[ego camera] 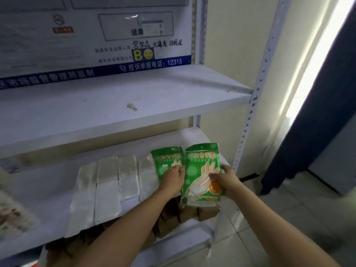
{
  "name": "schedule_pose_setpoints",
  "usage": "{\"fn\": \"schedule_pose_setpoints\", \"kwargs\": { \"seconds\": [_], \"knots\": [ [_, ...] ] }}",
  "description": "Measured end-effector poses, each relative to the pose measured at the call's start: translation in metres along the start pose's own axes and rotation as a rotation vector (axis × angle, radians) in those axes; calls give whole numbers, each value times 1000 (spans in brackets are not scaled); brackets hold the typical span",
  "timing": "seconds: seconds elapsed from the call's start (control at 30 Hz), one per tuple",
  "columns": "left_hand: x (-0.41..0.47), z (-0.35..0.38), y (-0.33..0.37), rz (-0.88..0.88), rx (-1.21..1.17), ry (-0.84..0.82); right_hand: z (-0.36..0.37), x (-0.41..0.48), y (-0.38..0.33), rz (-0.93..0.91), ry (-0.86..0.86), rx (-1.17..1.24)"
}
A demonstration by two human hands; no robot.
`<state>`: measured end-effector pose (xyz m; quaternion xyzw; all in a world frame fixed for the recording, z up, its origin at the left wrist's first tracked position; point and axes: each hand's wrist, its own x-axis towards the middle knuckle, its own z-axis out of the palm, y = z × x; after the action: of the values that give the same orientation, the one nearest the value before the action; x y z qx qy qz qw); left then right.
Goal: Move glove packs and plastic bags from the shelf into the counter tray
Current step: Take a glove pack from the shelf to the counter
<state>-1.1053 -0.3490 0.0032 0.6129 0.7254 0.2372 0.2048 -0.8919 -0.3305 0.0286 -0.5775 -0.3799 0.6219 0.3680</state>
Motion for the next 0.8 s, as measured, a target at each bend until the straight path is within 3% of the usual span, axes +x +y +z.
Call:
{"fn": "schedule_pose_setpoints", "kwargs": {
  "seconds": [0.13, 0.4, 0.53, 0.8],
  "knots": [
    [-32, 13, 17, -36, -123, -157, -10, -54, 24, 33, 15, 158],
    [-86, 63, 41, -139, -410, -529, -73, -123, 72, 131, 27, 197],
    [-98, 94, 64, -293, -621, -625, -107, -142, 83, 184, 44, 193],
    [-79, 156, 150, -302, -600, -749, -191, -122, 71, 252, 204, 176]
  ]
}}
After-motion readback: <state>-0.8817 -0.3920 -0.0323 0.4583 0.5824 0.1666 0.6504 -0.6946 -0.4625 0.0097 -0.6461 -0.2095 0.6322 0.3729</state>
